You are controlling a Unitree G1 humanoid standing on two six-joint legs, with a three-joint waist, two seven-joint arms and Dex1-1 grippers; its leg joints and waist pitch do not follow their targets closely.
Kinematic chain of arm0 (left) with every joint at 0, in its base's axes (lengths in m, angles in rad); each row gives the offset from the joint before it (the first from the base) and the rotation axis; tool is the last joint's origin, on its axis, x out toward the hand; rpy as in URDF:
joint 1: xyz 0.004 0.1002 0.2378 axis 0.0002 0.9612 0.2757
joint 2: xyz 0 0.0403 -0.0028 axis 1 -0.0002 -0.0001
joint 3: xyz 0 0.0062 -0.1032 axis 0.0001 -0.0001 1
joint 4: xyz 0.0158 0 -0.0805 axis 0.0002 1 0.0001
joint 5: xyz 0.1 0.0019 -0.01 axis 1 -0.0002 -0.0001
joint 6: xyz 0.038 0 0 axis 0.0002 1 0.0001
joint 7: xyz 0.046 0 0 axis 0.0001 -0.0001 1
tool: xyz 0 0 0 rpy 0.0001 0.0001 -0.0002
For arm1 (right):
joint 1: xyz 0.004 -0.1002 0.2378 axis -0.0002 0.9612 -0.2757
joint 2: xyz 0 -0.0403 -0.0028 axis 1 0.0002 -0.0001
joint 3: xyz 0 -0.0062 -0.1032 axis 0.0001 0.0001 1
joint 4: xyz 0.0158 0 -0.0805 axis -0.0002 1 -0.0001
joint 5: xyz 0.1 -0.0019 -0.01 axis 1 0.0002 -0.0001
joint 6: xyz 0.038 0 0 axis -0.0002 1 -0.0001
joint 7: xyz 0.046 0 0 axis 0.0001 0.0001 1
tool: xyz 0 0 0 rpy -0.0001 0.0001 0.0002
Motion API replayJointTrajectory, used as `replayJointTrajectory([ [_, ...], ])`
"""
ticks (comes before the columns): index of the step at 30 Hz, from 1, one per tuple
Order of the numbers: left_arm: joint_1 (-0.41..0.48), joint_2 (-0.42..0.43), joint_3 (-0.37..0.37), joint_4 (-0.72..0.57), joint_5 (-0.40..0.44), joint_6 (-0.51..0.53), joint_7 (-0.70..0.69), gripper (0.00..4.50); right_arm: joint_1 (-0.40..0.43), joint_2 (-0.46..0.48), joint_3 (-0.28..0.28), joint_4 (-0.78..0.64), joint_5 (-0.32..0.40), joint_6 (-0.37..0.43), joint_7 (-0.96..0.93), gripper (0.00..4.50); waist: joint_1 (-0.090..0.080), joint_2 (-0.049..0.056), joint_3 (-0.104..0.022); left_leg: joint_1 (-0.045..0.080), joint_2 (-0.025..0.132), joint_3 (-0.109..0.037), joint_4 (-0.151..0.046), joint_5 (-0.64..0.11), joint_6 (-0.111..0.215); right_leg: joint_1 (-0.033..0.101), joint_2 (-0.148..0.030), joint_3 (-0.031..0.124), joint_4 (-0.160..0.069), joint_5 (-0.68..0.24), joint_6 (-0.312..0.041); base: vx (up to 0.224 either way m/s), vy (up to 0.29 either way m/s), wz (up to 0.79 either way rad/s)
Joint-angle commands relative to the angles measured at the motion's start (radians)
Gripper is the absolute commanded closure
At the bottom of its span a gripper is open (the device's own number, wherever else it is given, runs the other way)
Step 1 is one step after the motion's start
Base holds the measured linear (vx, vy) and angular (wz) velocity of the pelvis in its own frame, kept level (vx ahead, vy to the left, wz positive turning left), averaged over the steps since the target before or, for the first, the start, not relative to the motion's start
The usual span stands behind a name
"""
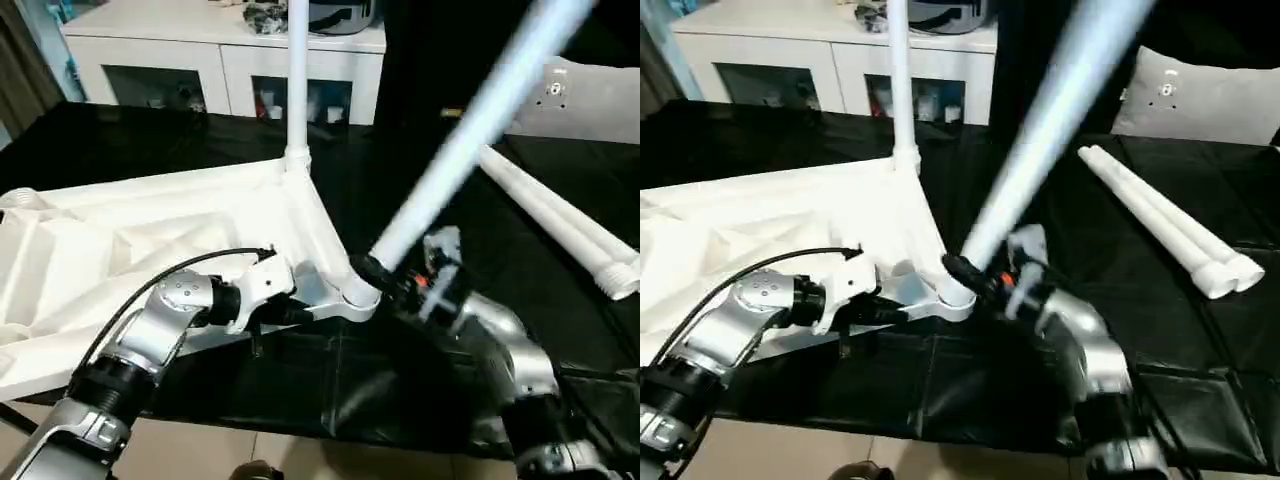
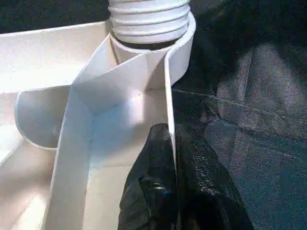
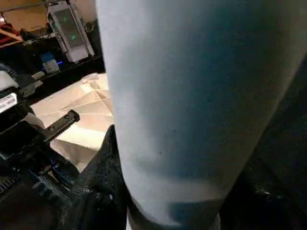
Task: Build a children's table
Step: Insert table leg to table base, then rotate leg to tighten
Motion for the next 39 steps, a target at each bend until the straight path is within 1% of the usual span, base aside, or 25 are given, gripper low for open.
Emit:
replayJointTrajectory([
  [1, -0.018, 0.004, 0.015, -0.002, 0.002, -0.027, -0.001, 4.50, 0.035, -0.032, 0.022, 0.030, -0.070, -0.008, -0.010, 2.59, -0.005, 0.005, -0.058, 0.039, 0.059, -0.025, -0.077, -0.280, -0.031, 0.014, -0.084, 0.031, -0.075, -0.079, -0.204, 0.000, 0.000, 0.00],
  [2, -0.017, 0.005, 0.014, -0.003, 0.003, -0.026, -0.005, 4.50, 0.043, -0.052, 0.054, 0.028, -0.115, -0.031, -0.008, 2.59, -0.005, 0.008, -0.058, 0.038, 0.058, -0.026, -0.077, -0.276, -0.031, 0.014, -0.083, 0.030, -0.074, -0.075, -0.203, 0.000, 0.000, 0.00],
  [3, -0.015, 0.005, 0.014, -0.005, 0.003, -0.025, -0.006, 4.50, 0.044, -0.061, 0.070, 0.031, -0.137, -0.036, -0.010, 2.59, -0.006, 0.004, -0.057, 0.038, 0.058, -0.025, -0.078, -0.273, -0.031, 0.015, -0.081, 0.030, -0.075, -0.068, -0.199, 0.000, 0.000, 0.00],
  [4, -0.016, 0.007, 0.012, -0.004, 0.005, -0.028, -0.010, 4.50, 0.042, -0.070, 0.087, 0.039, -0.161, -0.045, -0.014, 2.59, -0.005, 0.005, -0.057, 0.037, 0.058, -0.025, -0.077, -0.269, -0.030, 0.015, -0.081, 0.030, -0.074, -0.064, -0.196, 0.000, 0.000, 0.00],
  [5, -0.016, 0.007, 0.012, -0.004, 0.005, -0.028, -0.010, 4.50, 0.042, -0.070, 0.087, 0.039, -0.161, -0.045, -0.014, 2.59, -0.006, 0.005, -0.056, 0.037, 0.057, -0.025, -0.078, -0.270, -0.030, 0.014, -0.081, 0.030, -0.075, -0.068, -0.195, 0.000, 0.000, 0.00],
  [8, -0.013, 0.012, 0.007, -0.008, 0.010, -0.034, -0.019, 4.50, 0.029, -0.092, 0.137, 0.058, -0.214, -0.045, -0.004, 2.59, -0.008, 0.002, -0.052, 0.040, 0.058, -0.026, -0.082, -0.308, -0.033, 0.012, -0.083, 0.032, -0.081, -0.131, -0.194, 0.000, 0.000, 0.00],
  [11, -0.012, 0.023, -0.003, -0.004, 0.022, -0.055, -0.032, 4.50, 0.002, -0.125, 0.233, 0.107, -0.293, -0.014, 0.040, 2.59, -0.013, -0.002, -0.045, 0.043, 0.058, -0.027, -0.086, -0.358, -0.043, 0.008, -0.085, 0.035, -0.089, -0.218, -0.186, 0.000, 0.000, 0.00],
  [13, -0.019, 0.024, -0.003, 0.004, 0.023, -0.060, -0.039, 4.50, 0.005, -0.135, 0.261, 0.115, -0.306, 0.001, 0.063, 2.59, -0.014, -0.001, -0.040, 0.049, 0.059, -0.028, -0.089, -0.394, -0.053, 0.004, -0.088, 0.039, -0.098, -0.280, -0.172, 0.000, 0.000, 0.00],
  [14, -0.020, 0.026, -0.004, 0.005, 0.024, -0.062, -0.042, 4.50, 0.009, -0.137, 0.266, 0.112, -0.306, 0.009, 0.067, 2.59, -0.016, -0.002, -0.033, 0.053, 0.059, -0.030, -0.094, -0.438, -0.062, 0.000, -0.087, 0.040, -0.104, -0.336, -0.162, 0.000, 0.000, 0.00],
  [16, -0.030, 0.025, -0.003, 0.016, 0.024, -0.068, -0.046, 4.50, 0.018, -0.141, 0.273, 0.108, -0.304, 0.016, 0.079, 2.59, -0.016, -0.003, -0.037, 0.056, 0.061, -0.034, -0.097, -0.436, -0.068, 0.002, -0.086, 0.043, -0.101, -0.293, -0.162, 0.000, 0.000, 0.00],
  [17, -0.037, 0.023, -0.002, 0.025, 0.025, -0.073, -0.048, 4.50, 0.020, -0.142, 0.273, 0.113, -0.305, 0.017, 0.081, 2.59, -0.018, -0.004, -0.038, 0.055, 0.061, -0.032, -0.098, -0.426, -0.065, 0.002, -0.082, 0.042, -0.098, -0.244, -0.167, 0.000, 0.000, 0.00],
  [19, -0.062, 0.018, -0.002, 0.051, 0.027, -0.091, -0.057, 4.50, 0.023, -0.139, 0.269, 0.126, -0.300, 0.018, 0.076, 2.59, -0.019, -0.004, -0.034, 0.056, 0.057, -0.030, -0.098, -0.425, -0.057, 0.001, -0.080, 0.042, -0.099, -0.224, -0.170, 0.000, 0.000, 0.00],
  [20, -0.073, 0.016, -0.001, 0.062, 0.029, -0.097, -0.056, 4.50, 0.023, -0.136, 0.265, 0.129, -0.296, 0.021, 0.068, 2.59, -0.018, -0.002, -0.033, 0.056, 0.057, -0.030, -0.098, -0.429, -0.058, 0.000, -0.080, 0.042, -0.100, -0.228, -0.170, 0.000, 0.000, 0.00],
  [21, -0.091, 0.011, 0.000, 0.082, 0.031, -0.106, -0.056, 4.50, 0.018, -0.130, 0.258, 0.135, -0.289, 0.030, 0.061, 2.59, -0.018, -0.004, -0.033, 0.058, 0.058, -0.030, -0.099, -0.439, -0.059, 0.001, -0.081, 0.042, -0.101, -0.243, -0.169, 0.000, 0.000, 0.00],
  [23, -0.129, -0.003, 0.006, 0.121, 0.034, -0.128, -0.053, 4.50, 0.016, -0.123, 0.248, 0.137, -0.277, 0.038, 0.057, 2.59, -0.019, -0.003, -0.029, 0.060, 0.058, -0.031, -0.101, -0.460, -0.064, -0.003, -0.082, 0.043, -0.106, -0.281, -0.164, 0.000, 0.000, 0.00],
  [24, -0.162, -0.014, 0.012, 0.159, 0.035, -0.146, -0.046, 4.50, 0.016, -0.120, 0.244, 0.137, -0.272, 0.043, 0.056, 2.59, -0.018, 0.003, -0.027, 0.062, 0.060, -0.035, -0.103, -0.480, -0.071, -0.005, -0.085, 0.044, -0.108, -0.307, -0.160, 0.000, 0.000, 0.00],
  [26, -0.185, -0.022, 0.017, 0.185, 0.036, -0.158, -0.041, 4.50, 0.017, -0.119, 0.241, 0.135, -0.270, 0.045, 0.056, 2.59, -0.019, 0.000, -0.025, 0.062, 0.061, -0.037, -0.106, -0.504, -0.078, -0.005, -0.085, 0.043, -0.110, -0.322, -0.160, 0.000, 0.000, 0.00],
  [27, -0.224, -0.037, 0.027, 0.231, 0.034, -0.176, -0.033, 4.50, 0.019, -0.116, 0.233, 0.133, -0.263, 0.055, 0.053, 2.59, -0.017, -0.001, -0.025, 0.067, 0.061, -0.036, -0.106, -0.516, -0.079, -0.009, -0.086, 0.045, -0.112, -0.336, -0.159, 0.000, 0.000, 0.00],
  [29, -0.261, -0.050, 0.035, 0.277, 0.033, -0.198, -0.028, 4.50, 0.023, -0.112, 0.224, 0.126, -0.252, 0.069, 0.051, 2.59, -0.015, 0.009, -0.023, 0.067, 0.062, -0.039, -0.107, -0.529, -0.084, -0.009, -0.090, 0.045, -0.114, -0.348, -0.160, 0.000, 0.000, 0.00],
  [30, -0.267, -0.051, 0.035, 0.283, 0.035, -0.201, -0.027, 4.50, 0.024, -0.112, 0.223, 0.125, -0.251, 0.070, 0.049, 2.59, -0.016, 0.004, -0.023, 0.064, 0.065, -0.041, -0.110, -0.534, -0.085, -0.006, -0.092, 0.045, -0.113, -0.341, -0.162, 0.000, 0.000, 0.00],
  [31, -0.273, -0.051, 0.034, 0.291, 0.037, -0.205, -0.028, 4.50, 0.025, -0.111, 0.221, 0.123, -0.250, 0.072, 0.048, 2.59, -0.017, 0.004, -0.022, 0.061, 0.064, -0.041, -0.112, -0.531, -0.083, -0.005, -0.092, 0.044, -0.112, -0.336, -0.163, 0.000, 0.000, 0.00],
  [32, -0.288, -0.053, 0.034, 0.316, 0.041, -0.217, -0.038, 4.50, 0.023, -0.108, 0.218, 0.126, -0.248, 0.078, 0.041, 2.59, -0.016, 0.009, -0.021, 0.061, 0.065, -0.041, -0.113, -0.528, -0.082, -0.007, -0.092, 0.044, -0.113, -0.330, -0.165, 0.000, 0.000, 0.00],
  [33, -0.292, -0.054, 0.035, 0.327, 0.042, -0.223, -0.044, 4.50, 0.021, -0.106, 0.217, 0.129, -0.247, 0.081, 0.038, 2.59, -0.016, 0.008, -0.020, 0.064, 0.065, -0.040, -0.112, -0.529, -0.081, -0.008, -0.094, 0.045, -0.114, -0.330, -0.168, 0.000, 0.000, 0.00],
  [35, -0.292, -0.052, 0.037, 0.335, 0.041, -0.226, -0.058, 4.50, 0.018, -0.101, 0.214, 0.137, -0.249, 0.081, 0.029, 2.59, -0.016, 0.007, -0.021, 0.059, 0.066, -0.039, -0.115, -0.506, -0.076, -0.004, -0.093, 0.044, -0.113, -0.300, -0.172, 0.000, 0.000, 0.00],
  [39, -0.246, -0.032, 0.039, 0.296, 0.029, -0.209, -0.082, 4.50, 0.006, -0.086, 0.216, 0.156, -0.260, 0.079, 0.013, 2.59, -0.017, 0.003, -0.017, 0.055, 0.067, -0.036, -0.117, -0.474, -0.064, -0.004, -0.095, 0.044, -0.113, -0.289, -0.174, 0.000, 0.000, 0.00],
])
